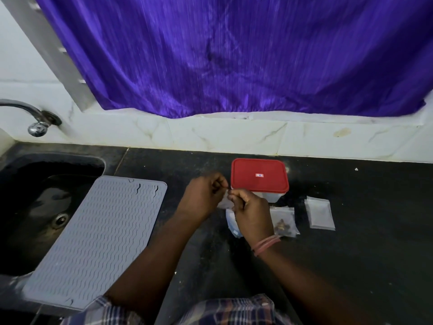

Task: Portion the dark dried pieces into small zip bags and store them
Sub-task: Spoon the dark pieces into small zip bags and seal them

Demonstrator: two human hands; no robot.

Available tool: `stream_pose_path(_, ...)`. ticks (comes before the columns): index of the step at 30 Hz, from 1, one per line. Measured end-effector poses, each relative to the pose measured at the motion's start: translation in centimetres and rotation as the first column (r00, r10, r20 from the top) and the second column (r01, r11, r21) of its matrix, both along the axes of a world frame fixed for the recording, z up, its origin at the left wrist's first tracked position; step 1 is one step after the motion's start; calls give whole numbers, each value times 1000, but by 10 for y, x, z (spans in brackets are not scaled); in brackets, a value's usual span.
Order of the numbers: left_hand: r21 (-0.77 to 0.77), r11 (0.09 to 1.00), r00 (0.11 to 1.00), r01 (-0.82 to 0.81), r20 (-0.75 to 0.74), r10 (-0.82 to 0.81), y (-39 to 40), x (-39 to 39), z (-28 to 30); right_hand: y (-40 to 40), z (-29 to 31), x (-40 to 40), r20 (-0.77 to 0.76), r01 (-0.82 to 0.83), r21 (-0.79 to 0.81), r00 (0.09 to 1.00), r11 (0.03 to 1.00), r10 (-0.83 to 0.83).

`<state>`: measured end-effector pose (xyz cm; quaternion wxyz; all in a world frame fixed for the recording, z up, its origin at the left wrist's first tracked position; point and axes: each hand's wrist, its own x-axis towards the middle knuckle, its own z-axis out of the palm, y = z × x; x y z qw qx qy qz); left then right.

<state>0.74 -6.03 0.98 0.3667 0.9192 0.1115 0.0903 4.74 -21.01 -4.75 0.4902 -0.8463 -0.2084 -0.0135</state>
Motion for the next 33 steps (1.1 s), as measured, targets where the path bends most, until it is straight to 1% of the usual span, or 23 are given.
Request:
stream_pose_path(1,-49,998,999,-42,-4,42,3,-1,1,0,0,-3,21,2,11,1000,1000,-2)
stream_pose_path(2,-142,985,995,-96,-18,95,7,-3,2,-1,4,-5,31,19,28,999,999,-20)
stream_pose_path(3,-267,954,991,-135,-40,129,9,-5,5,-3,9,-5,18,56,56,998,997,-57)
stream_pose_path(5,-514,849,992,-122,-87,90,8,-10,9,-6,18,2,-58,117,130,992,985,-110)
stream_pose_path(6,-598,795,994,-102,-92,58,6,-13,11,-7,22,7,-87,114,156,991,981,-101)
stream_pose_path(7,-652,753,996,-86,-82,42,3,-15,11,-8,26,10,-104,103,174,991,979,-86)
stream_pose_path(8,-672,737,997,-73,-64,41,1,-15,10,-10,32,14,-120,91,192,990,977,-69)
stream_pose_path(12,-620,778,994,-105,-32,108,-4,-10,8,-13,50,16,-240,20,238,970,971,39)
stream_pose_path(14,-616,781,994,-103,-27,110,-5,-8,12,-15,57,15,-308,33,282,949,959,58)
stream_pose_path(16,-634,768,995,-92,-35,91,-8,-8,16,-19,62,14,-340,59,304,939,951,51)
stream_pose_path(21,-685,727,999,-48,-33,35,-21,-8,20,-27,68,13,-300,48,286,953,957,41)
stream_pose_path(24,-673,739,999,-36,-29,22,-28,-7,23,-30,68,11,-301,33,259,952,965,48)
stream_pose_path(33,-639,769,999,-3,25,25,-36,-6,29,-33,79,2,-264,-95,184,954,978,142)
